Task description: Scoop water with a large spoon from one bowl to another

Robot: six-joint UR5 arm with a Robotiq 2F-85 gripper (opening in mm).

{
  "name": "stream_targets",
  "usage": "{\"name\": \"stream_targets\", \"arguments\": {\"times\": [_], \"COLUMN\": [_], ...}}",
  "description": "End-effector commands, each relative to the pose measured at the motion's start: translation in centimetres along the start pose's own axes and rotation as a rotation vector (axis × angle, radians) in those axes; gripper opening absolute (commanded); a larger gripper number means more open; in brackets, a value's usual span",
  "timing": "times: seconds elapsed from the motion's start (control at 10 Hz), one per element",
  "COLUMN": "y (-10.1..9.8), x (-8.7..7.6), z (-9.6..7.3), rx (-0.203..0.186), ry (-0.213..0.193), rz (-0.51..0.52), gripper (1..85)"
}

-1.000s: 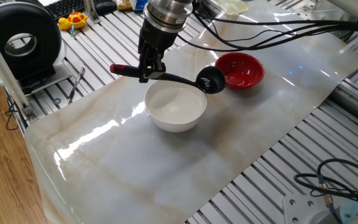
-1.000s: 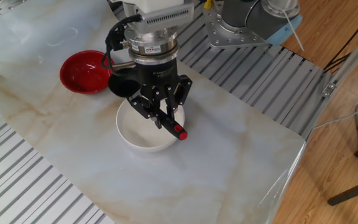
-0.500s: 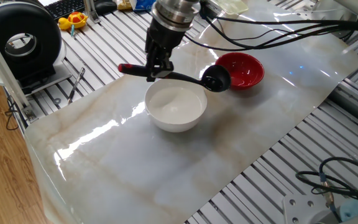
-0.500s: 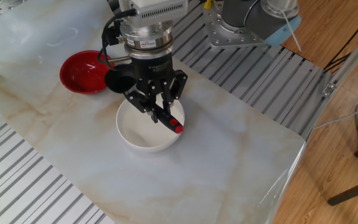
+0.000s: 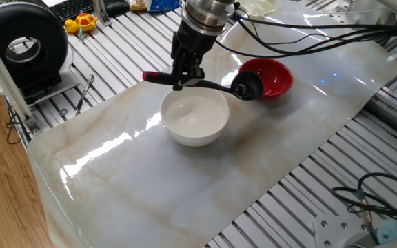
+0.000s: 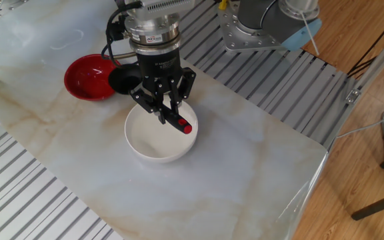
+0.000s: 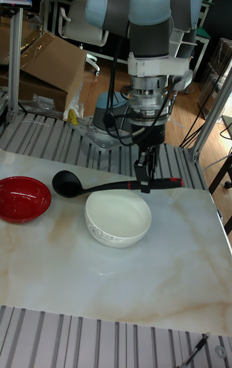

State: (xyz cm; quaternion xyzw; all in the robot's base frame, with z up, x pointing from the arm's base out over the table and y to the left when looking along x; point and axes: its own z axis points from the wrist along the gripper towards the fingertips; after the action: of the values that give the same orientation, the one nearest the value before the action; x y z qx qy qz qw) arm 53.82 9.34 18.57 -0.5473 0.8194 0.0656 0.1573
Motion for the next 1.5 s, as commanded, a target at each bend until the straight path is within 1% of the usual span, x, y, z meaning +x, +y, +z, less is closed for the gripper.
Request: {"name": "stream_targets", "arguments": {"times": [0.0, 0.3, 0.8, 1.0, 1.4], "y": [-0.3, -0.2, -0.3, -0.4, 0.0], "x": [0.0, -0.1, 0.0, 0.8, 3.0], "z": [-0.2, -0.2, -0.2, -0.5, -1.2], "rx": [0.012, 0.01, 0.012, 0.008, 0.006], "ry": [-0.02, -0.024, -0.011, -0.003, 0.039], "rz": [0.015, 0.019, 0.024, 0.015, -0.027], "gripper": [1.3, 1.3, 1.3, 1.3, 1.3]}}
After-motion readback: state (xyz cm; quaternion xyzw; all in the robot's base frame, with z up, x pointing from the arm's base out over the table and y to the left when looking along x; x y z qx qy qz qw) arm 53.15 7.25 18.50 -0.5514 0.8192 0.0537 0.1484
